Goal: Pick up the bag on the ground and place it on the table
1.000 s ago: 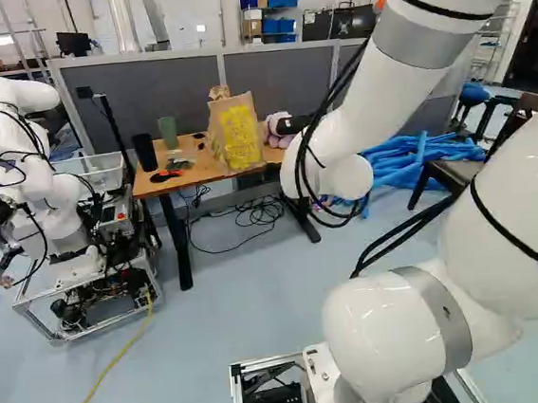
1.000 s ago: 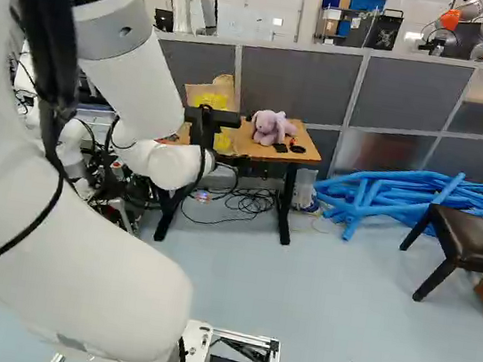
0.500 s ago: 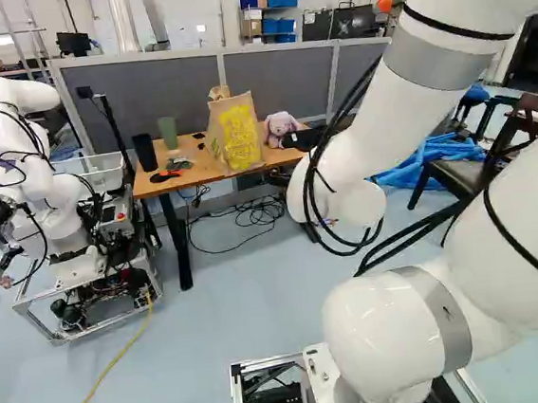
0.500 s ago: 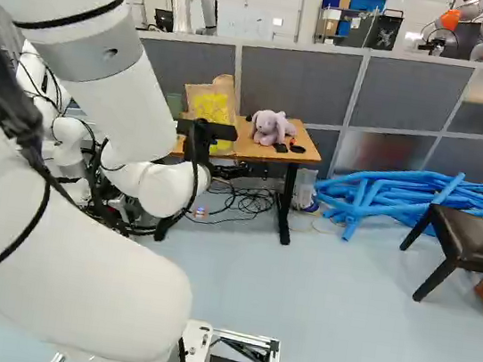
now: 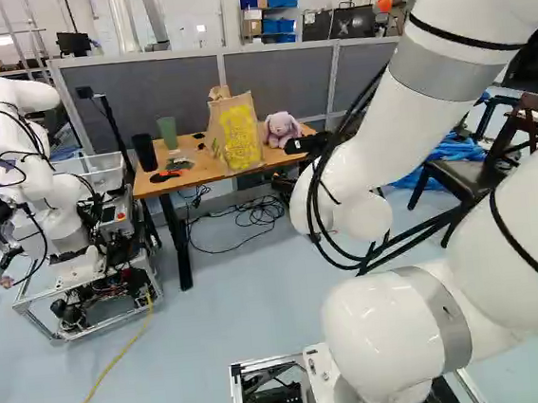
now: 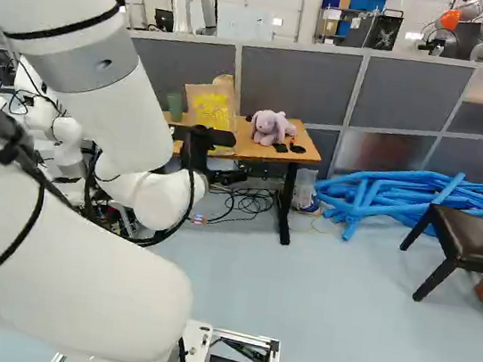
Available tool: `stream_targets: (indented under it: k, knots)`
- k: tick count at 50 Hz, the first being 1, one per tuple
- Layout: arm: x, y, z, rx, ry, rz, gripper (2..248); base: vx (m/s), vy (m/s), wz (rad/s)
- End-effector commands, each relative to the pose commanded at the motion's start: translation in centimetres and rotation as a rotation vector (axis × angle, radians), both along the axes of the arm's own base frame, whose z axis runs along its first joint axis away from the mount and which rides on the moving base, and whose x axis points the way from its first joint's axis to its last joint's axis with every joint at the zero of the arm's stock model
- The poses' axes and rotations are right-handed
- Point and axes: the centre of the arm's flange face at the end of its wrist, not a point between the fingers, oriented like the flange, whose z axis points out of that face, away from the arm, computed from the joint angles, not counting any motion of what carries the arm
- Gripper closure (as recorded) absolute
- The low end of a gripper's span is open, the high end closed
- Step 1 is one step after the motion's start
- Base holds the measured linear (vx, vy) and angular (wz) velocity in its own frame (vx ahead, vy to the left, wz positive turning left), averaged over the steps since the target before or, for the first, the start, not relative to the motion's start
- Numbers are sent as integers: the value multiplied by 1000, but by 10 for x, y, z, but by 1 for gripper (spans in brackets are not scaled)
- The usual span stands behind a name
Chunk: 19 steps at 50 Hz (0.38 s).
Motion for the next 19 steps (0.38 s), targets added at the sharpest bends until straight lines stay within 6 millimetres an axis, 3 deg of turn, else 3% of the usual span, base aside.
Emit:
stream_targets:
  k: [19]
  knots:
    - [0, 0, 0, 0, 0, 0, 3, 0, 0, 0]
